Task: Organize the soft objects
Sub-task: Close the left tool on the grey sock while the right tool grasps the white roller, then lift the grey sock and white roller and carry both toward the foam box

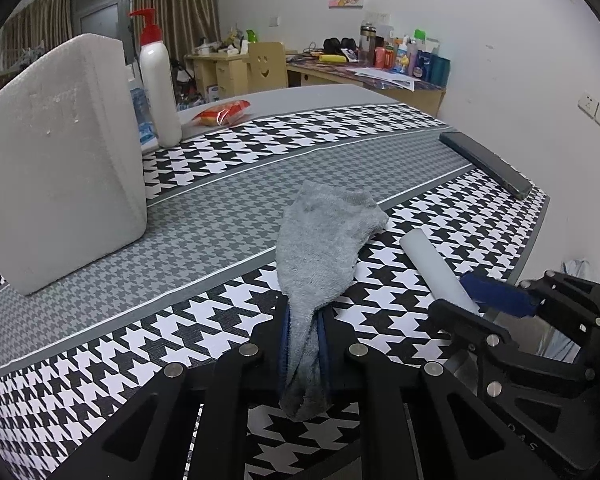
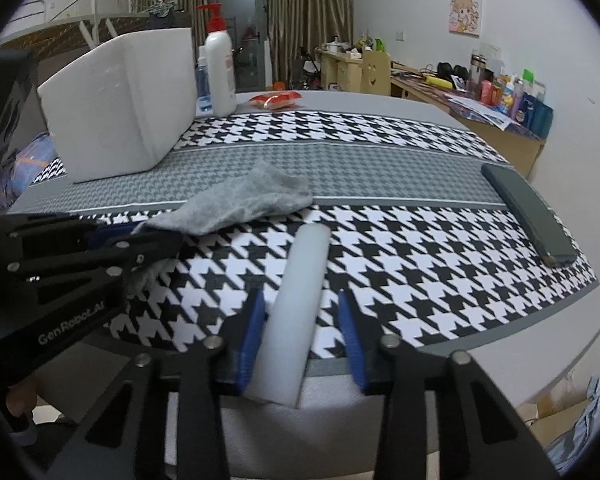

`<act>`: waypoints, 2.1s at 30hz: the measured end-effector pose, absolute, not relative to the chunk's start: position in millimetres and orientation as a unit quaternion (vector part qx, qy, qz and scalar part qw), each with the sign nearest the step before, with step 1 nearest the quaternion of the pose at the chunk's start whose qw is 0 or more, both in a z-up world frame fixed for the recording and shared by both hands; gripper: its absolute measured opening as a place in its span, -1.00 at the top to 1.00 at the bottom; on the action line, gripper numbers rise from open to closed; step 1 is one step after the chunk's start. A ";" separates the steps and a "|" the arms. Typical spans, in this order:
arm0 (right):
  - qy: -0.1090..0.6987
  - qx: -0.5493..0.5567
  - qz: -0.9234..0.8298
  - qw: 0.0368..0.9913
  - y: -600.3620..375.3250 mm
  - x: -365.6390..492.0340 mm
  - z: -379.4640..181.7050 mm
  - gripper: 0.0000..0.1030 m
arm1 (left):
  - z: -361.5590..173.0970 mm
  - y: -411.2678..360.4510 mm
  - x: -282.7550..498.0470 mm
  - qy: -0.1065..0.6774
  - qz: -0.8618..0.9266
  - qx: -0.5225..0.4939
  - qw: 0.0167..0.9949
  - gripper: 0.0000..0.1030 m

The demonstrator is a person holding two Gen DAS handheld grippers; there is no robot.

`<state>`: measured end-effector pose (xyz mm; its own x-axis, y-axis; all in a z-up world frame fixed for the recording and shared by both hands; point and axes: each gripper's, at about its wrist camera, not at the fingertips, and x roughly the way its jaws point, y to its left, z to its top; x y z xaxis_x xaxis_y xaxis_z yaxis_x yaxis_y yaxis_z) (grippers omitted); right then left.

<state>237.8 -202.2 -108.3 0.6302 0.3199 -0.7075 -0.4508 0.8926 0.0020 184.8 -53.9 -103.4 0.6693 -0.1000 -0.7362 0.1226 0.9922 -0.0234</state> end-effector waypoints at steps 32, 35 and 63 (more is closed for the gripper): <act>0.345 -0.070 0.213 0.911 -208.8 228.6 -80.1 0.58 | -62.9 -34.3 155.0 0.343 -0.047 0.006 0.938 0.76; 0.340 -0.069 0.214 0.913 -207.4 227.8 -76.4 0.58 | -58.9 -30.3 151.5 0.336 -0.044 0.004 0.941 0.76; 0.306 -0.069 0.230 0.921 -193.4 219.5 -51.6 0.58 | -27.5 -8.7 133.8 0.288 -0.048 -0.008 0.956 0.77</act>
<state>219.5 -193.4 -51.6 0.7073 0.3813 -0.5953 -0.4653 0.8850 0.0141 133.8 -8.7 -27.5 0.8294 -0.0960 -0.5504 0.0865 0.9953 -0.0434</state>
